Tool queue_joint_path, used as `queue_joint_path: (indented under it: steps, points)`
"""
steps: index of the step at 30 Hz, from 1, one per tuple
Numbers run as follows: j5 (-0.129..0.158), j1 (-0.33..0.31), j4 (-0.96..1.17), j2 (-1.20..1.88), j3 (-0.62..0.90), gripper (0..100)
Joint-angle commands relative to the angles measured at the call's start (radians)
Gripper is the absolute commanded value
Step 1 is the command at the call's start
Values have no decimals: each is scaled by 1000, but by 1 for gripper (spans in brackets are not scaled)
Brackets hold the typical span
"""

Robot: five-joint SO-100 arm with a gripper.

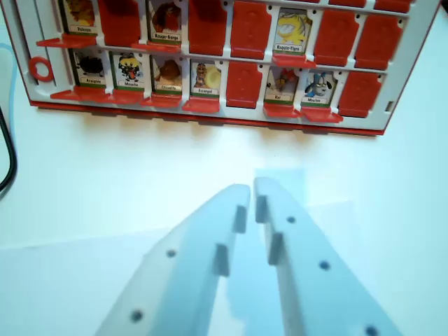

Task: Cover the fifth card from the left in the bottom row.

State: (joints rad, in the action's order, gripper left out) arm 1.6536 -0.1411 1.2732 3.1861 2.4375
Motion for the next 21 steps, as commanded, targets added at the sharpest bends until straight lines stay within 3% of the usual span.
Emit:
queue_joint_path:
  steps: [1, 4, 21]
  points:
    - [6, -2, 186, 86, -155, 0]
    - [-5, 9, 221, 86, -207, 0]
    - [3, 11, 250, 86, -253, 0]
